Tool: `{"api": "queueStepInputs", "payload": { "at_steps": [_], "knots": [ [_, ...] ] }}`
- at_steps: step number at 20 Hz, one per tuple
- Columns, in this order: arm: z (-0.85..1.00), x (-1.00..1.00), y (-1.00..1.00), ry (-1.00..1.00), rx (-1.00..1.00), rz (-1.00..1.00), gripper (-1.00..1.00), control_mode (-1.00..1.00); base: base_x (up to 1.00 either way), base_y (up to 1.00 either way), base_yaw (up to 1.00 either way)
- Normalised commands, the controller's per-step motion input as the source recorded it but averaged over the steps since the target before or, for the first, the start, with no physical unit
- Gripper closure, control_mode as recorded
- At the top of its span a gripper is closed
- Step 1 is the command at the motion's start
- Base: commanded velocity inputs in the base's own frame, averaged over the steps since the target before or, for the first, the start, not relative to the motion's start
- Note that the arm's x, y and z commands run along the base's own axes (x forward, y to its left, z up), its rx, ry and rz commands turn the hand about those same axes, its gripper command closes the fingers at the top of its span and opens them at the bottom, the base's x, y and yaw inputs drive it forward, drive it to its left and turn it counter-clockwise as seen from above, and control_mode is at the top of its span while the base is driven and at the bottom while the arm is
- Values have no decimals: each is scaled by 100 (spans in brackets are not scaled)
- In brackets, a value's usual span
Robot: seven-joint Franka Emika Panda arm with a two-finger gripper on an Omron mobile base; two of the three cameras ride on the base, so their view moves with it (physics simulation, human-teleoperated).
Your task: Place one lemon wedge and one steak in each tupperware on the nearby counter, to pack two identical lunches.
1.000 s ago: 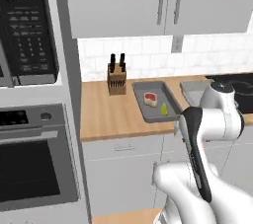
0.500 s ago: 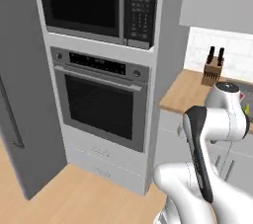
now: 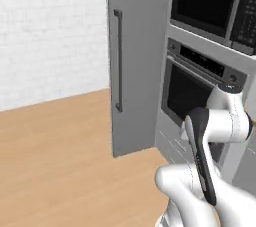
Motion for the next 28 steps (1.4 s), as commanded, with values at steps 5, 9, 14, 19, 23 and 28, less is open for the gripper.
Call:
{"api": "queueStepInputs", "payload": {
  "at_steps": [5, 9, 14, 19, 23, 28],
  "knots": [
    [0, 0, 0, 0, 0, 0, -100, 100, 61, 11, 83],
    [0, 0, 0, 0, 0, 0, -100, 100, 100, 3, 54],
    [0, 0, 0, 0, 0, 0, -100, 100, 100, 6, 19],
    [0, 0, 0, 0, 0, 0, -100, 100, 100, 29, -8],
    [0, 0, 0, 0, 0, 0, -100, 100, 100, 92, -26],
    [0, 0, 0, 0, 0, 0, -100, 100, 100, 100, -41]
  ]
}}
